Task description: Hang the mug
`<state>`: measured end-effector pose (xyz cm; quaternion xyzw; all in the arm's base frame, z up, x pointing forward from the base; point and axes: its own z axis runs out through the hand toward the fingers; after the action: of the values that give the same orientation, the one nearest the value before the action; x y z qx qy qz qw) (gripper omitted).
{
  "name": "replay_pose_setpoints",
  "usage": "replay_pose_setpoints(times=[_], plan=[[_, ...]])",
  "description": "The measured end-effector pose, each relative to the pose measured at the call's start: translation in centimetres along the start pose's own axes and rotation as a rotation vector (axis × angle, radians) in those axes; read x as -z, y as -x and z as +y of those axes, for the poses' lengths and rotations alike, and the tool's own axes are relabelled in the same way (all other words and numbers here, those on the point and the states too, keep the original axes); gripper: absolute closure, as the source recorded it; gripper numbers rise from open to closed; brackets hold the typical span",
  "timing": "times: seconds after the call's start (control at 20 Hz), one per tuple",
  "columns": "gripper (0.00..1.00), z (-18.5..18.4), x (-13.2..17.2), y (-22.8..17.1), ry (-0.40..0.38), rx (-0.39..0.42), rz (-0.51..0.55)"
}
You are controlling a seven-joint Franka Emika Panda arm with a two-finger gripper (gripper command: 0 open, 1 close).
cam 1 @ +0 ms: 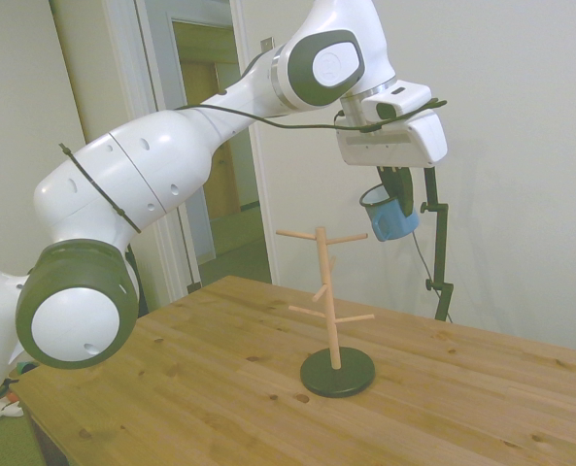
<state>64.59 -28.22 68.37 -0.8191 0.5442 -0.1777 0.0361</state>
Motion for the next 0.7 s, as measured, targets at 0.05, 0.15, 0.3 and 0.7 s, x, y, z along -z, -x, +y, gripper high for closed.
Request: replay_pose_setpoints(times=[0.05,0.15,0.3,0.7], plan=[[1.0,-0.4,-0.3,0.3,0.003,0.005,-0.003],[1.0,-1.1,-1.2,1.0,0.014,0.012,-0.008],[1.0,-2.0,-2.1,1.8,0.022,0.024,-0.015],[1.0,-5.0,-2.0,5.0,0.025,0.053,-0.011]])
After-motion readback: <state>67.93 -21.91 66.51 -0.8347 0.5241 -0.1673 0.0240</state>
